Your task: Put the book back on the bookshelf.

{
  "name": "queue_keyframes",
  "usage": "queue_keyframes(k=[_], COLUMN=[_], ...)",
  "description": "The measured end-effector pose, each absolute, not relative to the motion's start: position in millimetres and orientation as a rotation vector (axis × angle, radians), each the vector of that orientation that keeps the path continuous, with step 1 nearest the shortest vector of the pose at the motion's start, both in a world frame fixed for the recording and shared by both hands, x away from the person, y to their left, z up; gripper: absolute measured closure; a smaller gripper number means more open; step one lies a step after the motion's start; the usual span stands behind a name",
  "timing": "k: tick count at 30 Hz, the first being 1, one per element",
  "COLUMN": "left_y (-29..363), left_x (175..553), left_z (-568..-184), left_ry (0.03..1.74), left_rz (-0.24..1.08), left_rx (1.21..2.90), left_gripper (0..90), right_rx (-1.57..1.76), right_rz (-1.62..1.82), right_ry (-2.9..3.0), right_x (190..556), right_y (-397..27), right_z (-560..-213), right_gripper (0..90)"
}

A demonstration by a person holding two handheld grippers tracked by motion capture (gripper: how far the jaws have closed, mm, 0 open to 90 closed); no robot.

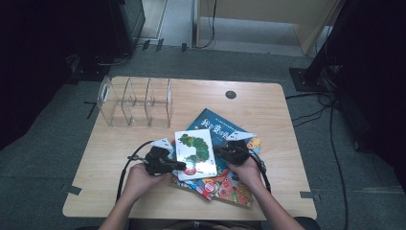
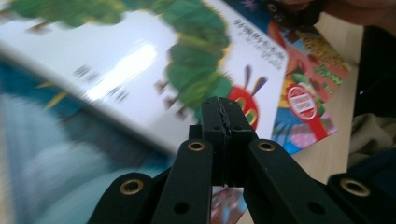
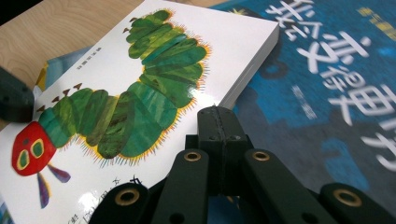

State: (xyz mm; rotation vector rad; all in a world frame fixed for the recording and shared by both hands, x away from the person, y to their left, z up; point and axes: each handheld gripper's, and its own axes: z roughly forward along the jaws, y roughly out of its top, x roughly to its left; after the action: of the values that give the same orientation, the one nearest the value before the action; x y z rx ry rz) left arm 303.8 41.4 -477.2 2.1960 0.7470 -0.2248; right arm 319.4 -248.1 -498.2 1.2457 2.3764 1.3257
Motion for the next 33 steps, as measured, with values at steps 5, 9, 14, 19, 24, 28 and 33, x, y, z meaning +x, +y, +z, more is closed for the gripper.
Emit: queue_keyframes(k=[5, 9, 14, 19, 24, 28, 33], left_y=[42, 57, 70, 63, 62, 55, 55], left_x=[304, 309, 311, 310, 308, 302, 302], left_z=[-473, -469, -468, -476, -479, -480, -478], left_ry=[0.754, 0.811, 0.845, 0.837, 0.840, 0.815, 0.797], left_rz=[-0.140, -0.105, -0.052, -0.043, -0.071, -0.106, -0.084], left_rx=[2.224, 2.203, 2.223, 2.276, 2.252, 2.254, 2.263], left_gripper=[90.0, 90.0, 90.0, 90.0, 90.0, 90.0, 90.0], right_rx=[1.209, 1.224, 1.211, 1.193, 1.206, 1.242, 1.230], right_rz=[1.312, 1.285, 1.276, 1.281, 1.285, 1.293, 1.319], right_ry=[2.365, 2.376, 2.400, 2.405, 2.395, 2.370, 2.348], right_x=[321, 319, 311, 309, 311, 316, 324], right_y=[-245, -250, -252, -251, -249, -249, -251], right_z=[-499, -495, -492, -495, -496, -497, -499], right_gripper=[90.0, 90.0, 90.0, 90.0, 90.0, 90.0, 90.0])
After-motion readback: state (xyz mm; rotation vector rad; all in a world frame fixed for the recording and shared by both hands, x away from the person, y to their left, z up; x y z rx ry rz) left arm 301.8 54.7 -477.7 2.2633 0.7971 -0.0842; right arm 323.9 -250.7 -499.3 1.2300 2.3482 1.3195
